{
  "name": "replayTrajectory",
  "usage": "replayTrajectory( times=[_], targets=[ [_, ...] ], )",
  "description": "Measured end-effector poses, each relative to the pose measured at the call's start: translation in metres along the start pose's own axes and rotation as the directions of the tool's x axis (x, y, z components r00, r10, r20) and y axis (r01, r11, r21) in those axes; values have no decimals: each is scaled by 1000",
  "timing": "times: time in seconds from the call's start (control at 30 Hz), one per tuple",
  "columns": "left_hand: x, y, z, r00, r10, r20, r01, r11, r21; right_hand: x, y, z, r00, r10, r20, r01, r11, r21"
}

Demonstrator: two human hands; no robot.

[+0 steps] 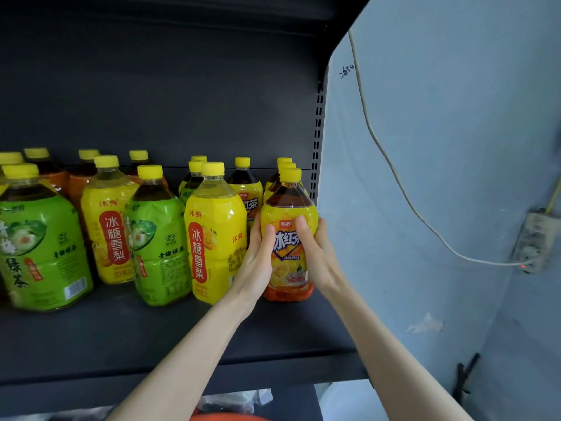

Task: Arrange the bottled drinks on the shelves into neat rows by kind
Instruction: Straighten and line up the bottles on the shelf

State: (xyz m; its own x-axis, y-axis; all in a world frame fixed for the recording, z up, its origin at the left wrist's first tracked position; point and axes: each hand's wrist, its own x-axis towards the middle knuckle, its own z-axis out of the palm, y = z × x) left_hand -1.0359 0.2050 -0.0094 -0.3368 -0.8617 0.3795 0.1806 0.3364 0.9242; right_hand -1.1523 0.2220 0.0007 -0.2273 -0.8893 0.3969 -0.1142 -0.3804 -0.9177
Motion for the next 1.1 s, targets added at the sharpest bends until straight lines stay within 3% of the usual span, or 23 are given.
replayTrajectory(
  times=[0.1, 0.23, 0.33, 0.67, 0.83, 1.1],
  targets=[
    [1, -2, 2, 1000, 10, -6, -9, 999, 36, 5, 3, -4, 1000, -19, 15, 20, 994, -112],
    [3, -8, 1, 1000, -3, -8, 4, 999, 42, 3, -8, -13, 991, 19, 133, -9, 997, -76],
    [5, -11, 1, 999, -34, 6, 34, 997, 65, 11, -11, -25, 982, -31, 186, 53, 992, -115],
    [-2, -12, -11, 983, -151, 103, 141, 985, 101, 13, -23, -31, 973, -22, 229, 58, 987, -150],
    [-3, -17, -10, 983, -118, 139, 67, 944, 322, 18, -21, -33, 963, -11, 269, 59, 983, -172],
    [5, -25, -10, 983, -109, 146, 52, 936, 349, 24, -17, -34, 963, -20, 270, 75, 978, -193]
  ],
)
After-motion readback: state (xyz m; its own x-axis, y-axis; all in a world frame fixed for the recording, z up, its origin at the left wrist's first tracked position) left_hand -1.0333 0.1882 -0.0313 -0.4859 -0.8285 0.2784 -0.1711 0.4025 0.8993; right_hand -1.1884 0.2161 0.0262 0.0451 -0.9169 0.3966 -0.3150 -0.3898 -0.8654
